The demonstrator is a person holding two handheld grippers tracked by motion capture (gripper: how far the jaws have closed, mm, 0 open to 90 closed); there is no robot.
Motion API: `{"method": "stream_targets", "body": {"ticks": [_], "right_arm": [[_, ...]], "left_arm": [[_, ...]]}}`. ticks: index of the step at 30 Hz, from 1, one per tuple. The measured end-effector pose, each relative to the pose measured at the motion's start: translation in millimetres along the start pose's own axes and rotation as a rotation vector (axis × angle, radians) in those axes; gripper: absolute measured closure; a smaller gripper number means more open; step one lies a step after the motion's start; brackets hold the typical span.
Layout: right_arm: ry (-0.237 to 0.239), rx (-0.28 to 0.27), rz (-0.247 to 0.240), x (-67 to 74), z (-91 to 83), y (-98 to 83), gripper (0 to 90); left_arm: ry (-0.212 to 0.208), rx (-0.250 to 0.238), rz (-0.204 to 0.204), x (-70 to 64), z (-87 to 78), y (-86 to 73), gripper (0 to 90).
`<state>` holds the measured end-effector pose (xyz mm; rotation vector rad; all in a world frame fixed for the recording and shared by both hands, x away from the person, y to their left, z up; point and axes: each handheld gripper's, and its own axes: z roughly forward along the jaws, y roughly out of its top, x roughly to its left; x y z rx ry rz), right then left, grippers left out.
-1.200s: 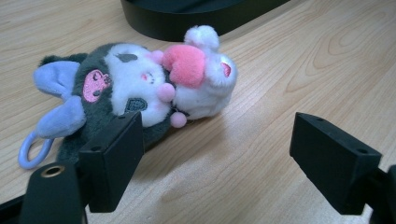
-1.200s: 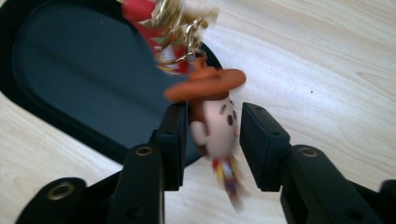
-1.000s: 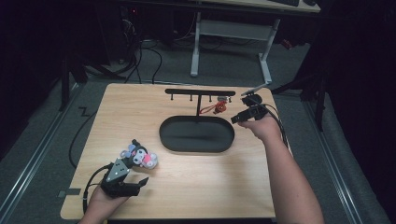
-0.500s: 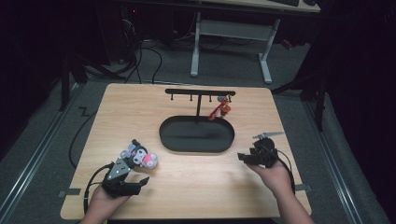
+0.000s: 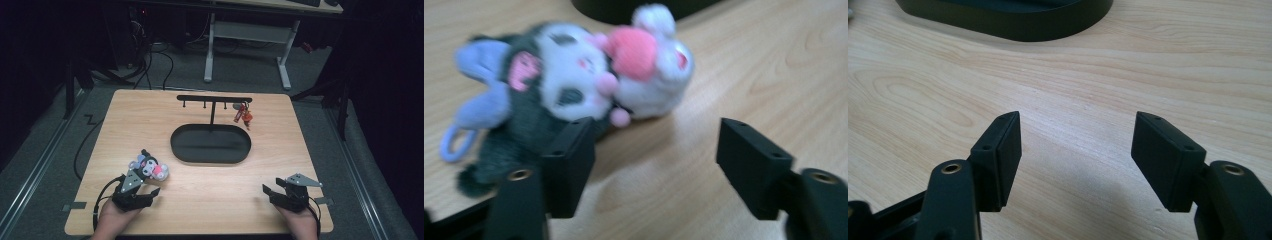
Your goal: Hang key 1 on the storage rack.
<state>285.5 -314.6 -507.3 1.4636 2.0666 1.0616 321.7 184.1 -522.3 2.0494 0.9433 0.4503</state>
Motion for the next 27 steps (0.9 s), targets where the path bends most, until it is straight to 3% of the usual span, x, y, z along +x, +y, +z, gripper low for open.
{"method": "stream_targets", "body": {"ticks": [2, 4, 6, 8, 11, 15, 20, 27], "right_arm": [[0.004, -0.004, -0.008, 1.0, 1.0, 0.3, 37.1], [0.013, -0.008, -0.020, 3.4, 2.6, 0.0, 37.2], [0.022, -0.005, -0.019, 6.0, 3.9, 0.2, 37.3], [0.030, -0.007, -0.031, 8.5, 4.9, 1.3, 37.4], [0.045, -0.013, -0.037, 10.4, 5.8, 3.5, 37.7], [0.061, -0.014, -0.032, 9.7, 8.5, 4.8, 37.7], [0.081, -0.002, -0.019, 7.7, 9.4, 3.3, 37.6], [0.086, 0.012, -0.006, 4.6, 8.1, 1.0, 37.8]], "left_arm": [[-0.007, -0.066, -0.062, 8.0, -9.3, 2.6, 48.4], [0.020, -0.104, -0.101, 15.8, -16.6, 3.9, 62.7], [0.084, -0.105, -0.096, 26.2, -20.3, 7.4, 77.4], [0.150, -0.074, -0.125, 41.4, -19.2, 11.9, 87.8], [0.246, -0.046, -0.146, 58.6, -12.4, 16.6, 90.0], [0.274, 0.043, -0.192, 73.7, 8.6, 13.9, 90.0], [0.225, 0.065, -0.144, 53.7, 20.8, 14.3, 90.0], [0.144, 0.076, -0.048, 12.8, 40.6, 30.6, 90.0]]}}
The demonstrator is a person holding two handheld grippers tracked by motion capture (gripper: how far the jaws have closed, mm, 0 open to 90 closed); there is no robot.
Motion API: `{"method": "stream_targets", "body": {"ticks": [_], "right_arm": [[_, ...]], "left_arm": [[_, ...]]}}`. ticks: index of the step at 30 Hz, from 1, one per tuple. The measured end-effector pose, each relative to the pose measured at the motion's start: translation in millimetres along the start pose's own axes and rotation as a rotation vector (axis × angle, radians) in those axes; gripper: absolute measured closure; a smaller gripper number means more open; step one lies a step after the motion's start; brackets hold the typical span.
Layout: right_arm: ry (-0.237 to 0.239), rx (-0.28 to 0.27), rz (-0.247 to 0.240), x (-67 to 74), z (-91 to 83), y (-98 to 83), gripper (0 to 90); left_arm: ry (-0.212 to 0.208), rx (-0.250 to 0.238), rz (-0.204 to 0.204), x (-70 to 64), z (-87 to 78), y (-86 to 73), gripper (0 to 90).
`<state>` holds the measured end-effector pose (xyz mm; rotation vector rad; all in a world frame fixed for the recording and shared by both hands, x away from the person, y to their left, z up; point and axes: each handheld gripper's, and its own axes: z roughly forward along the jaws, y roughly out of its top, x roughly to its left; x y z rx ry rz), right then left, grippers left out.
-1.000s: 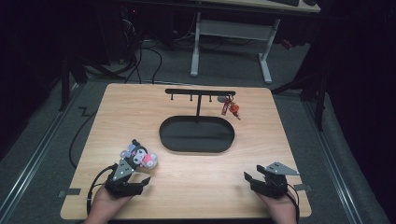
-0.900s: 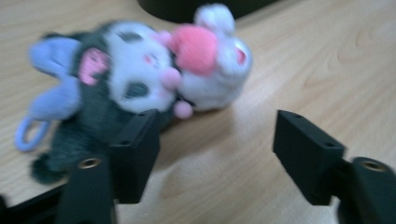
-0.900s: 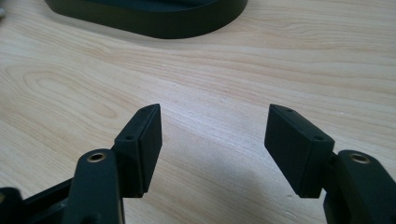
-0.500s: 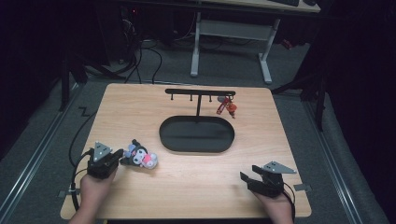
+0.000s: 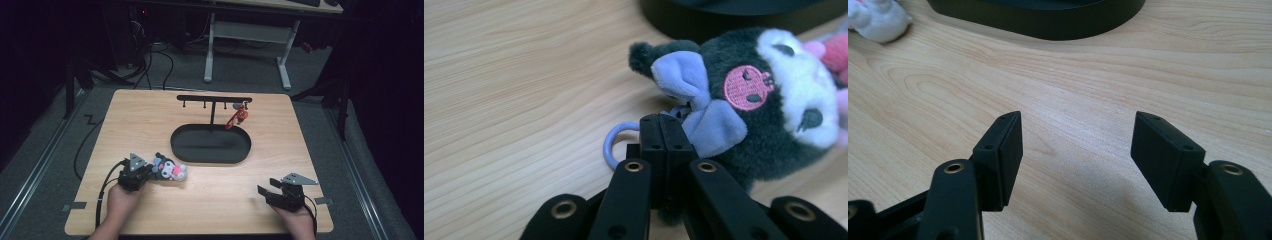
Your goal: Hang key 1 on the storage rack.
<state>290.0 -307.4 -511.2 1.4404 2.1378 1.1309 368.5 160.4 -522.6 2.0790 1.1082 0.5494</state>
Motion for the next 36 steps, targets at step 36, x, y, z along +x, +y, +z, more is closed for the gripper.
{"method": "stream_targets", "body": {"ticks": [36], "right_arm": [[0.035, 0.022, 0.013, 8.0, 8.6, 2.7, 47.1]], "left_arm": [[-0.132, -0.040, 0.118, -76.4, 45.4, 55.8, 90.0]]}}
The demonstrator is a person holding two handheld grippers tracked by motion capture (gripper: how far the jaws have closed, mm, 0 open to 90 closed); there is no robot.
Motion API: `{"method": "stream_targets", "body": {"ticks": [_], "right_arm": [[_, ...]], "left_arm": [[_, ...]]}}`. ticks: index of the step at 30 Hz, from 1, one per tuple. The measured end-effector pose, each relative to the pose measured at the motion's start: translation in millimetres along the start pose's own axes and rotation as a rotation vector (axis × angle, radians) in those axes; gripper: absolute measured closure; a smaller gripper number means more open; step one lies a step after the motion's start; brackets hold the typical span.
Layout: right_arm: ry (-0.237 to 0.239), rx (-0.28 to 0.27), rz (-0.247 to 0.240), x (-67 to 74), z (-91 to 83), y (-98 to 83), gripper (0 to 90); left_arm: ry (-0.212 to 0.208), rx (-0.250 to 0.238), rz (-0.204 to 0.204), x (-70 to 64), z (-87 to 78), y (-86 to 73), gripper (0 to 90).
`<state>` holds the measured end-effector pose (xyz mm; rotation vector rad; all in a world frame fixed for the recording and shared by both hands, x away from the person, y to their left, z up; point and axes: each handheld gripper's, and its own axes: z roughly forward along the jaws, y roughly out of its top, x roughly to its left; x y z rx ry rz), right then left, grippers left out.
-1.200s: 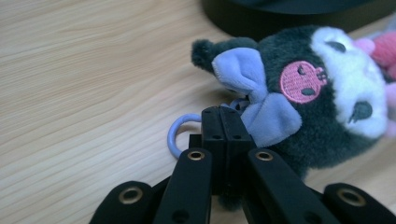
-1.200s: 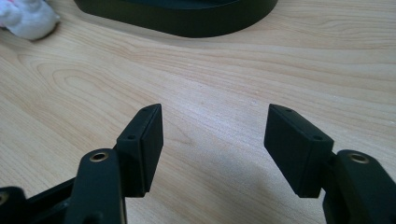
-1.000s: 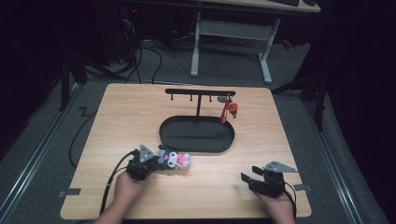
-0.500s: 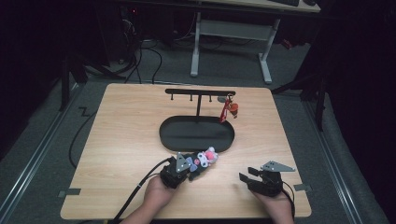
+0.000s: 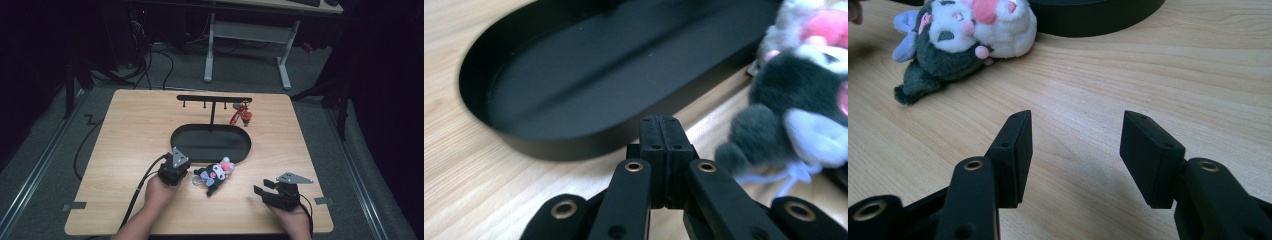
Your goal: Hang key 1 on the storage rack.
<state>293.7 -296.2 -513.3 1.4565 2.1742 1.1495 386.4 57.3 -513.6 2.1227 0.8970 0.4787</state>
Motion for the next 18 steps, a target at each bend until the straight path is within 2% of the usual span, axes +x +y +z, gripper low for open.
{"method": "stream_targets", "body": {"ticks": [1, 4, 7, 10, 11, 12, 14, 16, 18], "right_arm": [[-0.003, -0.002, -0.008, 0.1, 0.4, 0.1, 47.0], [-0.008, -0.007, -0.007, -0.1, -1.3, -0.8, 46.8], [-0.022, -0.004, 0.009, -3.8, -3.9, -2.9, 46.8], [-0.037, -0.006, 0.028, -11.0, -6.3, -4.7, 46.8], [-0.041, -0.014, 0.035, -13.2, -7.5, -5.0, 46.8], [-0.048, -0.026, 0.047, -16.7, -10.5, -5.1, 46.8], [-0.058, -0.038, 0.060, -19.9, -13.9, -4.9, 46.8], [-0.063, -0.043, 0.070, -22.3, -16.2, -5.1, 46.7], [-0.062, -0.043, 0.074, -24.1, -17.2, -5.6, 46.7]], "left_arm": [[-0.012, 0.007, 0.010, -2.6, 2.3, 1.3, 90.0], [-0.082, 0.028, 0.054, -21.0, 6.3, -0.4, 90.0], [-0.145, 0.028, 0.052, -38.1, 4.6, -5.0, 90.0], [-0.215, 0.031, 0.115, -70.2, 5.8, -3.6, 90.0], [-0.251, 0.025, 0.155, -92.3, 9.8, 0.5, 90.0], [-0.272, 0.023, 0.177, -104.6, 12.6, 3.2, 90.0], [-0.291, 0.008, 0.219, -125.4, 17.4, 6.8, 90.0], [-0.302, -0.011, 0.220, -133.1, 18.8, 8.2, 90.0], [-0.284, -0.037, 0.197, -126.3, 14.9, 8.5, 90.0]]}}
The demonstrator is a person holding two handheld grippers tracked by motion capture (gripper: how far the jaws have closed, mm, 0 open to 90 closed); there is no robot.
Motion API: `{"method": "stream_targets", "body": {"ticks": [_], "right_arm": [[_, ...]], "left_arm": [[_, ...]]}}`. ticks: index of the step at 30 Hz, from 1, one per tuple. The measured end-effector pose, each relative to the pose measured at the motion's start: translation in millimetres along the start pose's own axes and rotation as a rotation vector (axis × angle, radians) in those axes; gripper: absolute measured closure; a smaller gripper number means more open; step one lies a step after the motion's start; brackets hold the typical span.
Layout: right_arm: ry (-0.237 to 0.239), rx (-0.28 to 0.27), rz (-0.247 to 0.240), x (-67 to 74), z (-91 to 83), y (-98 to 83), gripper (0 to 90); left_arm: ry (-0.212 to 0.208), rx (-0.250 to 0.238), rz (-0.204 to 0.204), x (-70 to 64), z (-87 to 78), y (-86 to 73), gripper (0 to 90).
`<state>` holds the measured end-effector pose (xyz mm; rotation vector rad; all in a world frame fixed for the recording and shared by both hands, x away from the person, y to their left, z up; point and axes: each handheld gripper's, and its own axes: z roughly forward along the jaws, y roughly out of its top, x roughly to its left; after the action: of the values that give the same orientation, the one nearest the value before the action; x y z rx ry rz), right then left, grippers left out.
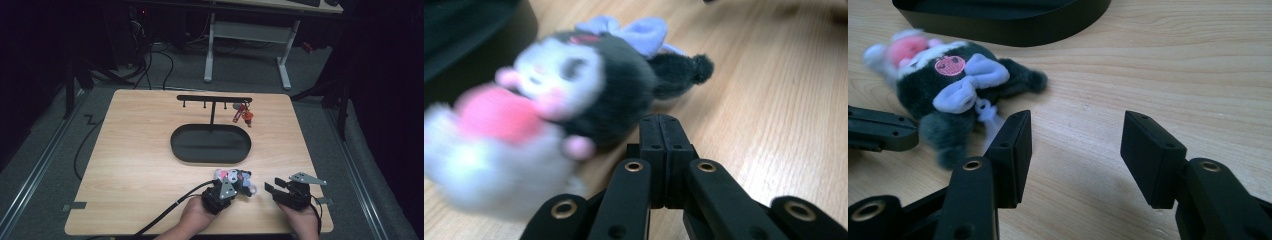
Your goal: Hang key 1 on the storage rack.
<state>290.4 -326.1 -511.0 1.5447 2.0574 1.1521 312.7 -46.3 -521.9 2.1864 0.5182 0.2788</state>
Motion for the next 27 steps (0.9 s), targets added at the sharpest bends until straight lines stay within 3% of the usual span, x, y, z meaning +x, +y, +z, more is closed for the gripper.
{"method": "stream_targets", "body": {"ticks": [2, 3, 5, 8, 10, 13, 16, 19, 20, 22, 27], "right_arm": [[0.007, -0.001, 0.000, -1.4, -0.1, -0.1, 46.7], [0.007, -0.002, -0.003, -1.6, 0.0, 0.1, 46.7], [0.008, -0.002, -0.005, -1.6, -0.3, 0.5, 46.6], [0.010, -0.009, -0.012, -1.2, -1.7, 0.9, 46.6], [0.011, -0.011, -0.003, -0.7, -2.2, 1.2, 46.6], [0.014, -0.010, 0.002, 0.6, -1.4, 1.7, 46.6], [0.014, -0.010, -0.003, 2.2, -0.8, 2.1, 46.6], [0.011, -0.005, -0.009, 2.9, -0.2, 2.0, 46.5], [0.011, -0.005, -0.009, 2.9, -0.2, 2.0, 46.5], [0.006, 0.005, -0.002, 0.4, 1.4, 1.6, 46.4], [-0.035, -0.008, 0.018, -5.0, -2.5, 1.3, 45.9]], "left_arm": [[0.023, -0.019, -0.023, 7.9, -6.1, -1.7, 90.0], [0.065, -0.041, -0.059, 20.7, -16.6, -4.7, 90.0], [0.115, -0.074, -0.098, 34.2, -29.3, -9.8, 90.0], [0.161, -0.107, -0.151, 50.4, -42.7, -16.5, 90.0], [0.183, -0.097, -0.180, 59.7, -43.2, -18.0, 90.0], [0.180, -0.026, -0.195, 66.2, -30.2, -18.3, 89.9], [0.155, 0.001, -0.181, 60.7, -21.6, -17.7, 90.0], [0.072, -0.017, -0.145, 36.0, -13.6, -11.7, 89.9], [0.072, -0.017, -0.145, 36.0, -13.6, -11.7, 89.9], [0.005, -0.011, -0.104, 14.5, -3.3, -5.7, 89.9], [-0.083, -0.003, -0.012, -22.4, 14.7, 10.5, 89.7]]}}
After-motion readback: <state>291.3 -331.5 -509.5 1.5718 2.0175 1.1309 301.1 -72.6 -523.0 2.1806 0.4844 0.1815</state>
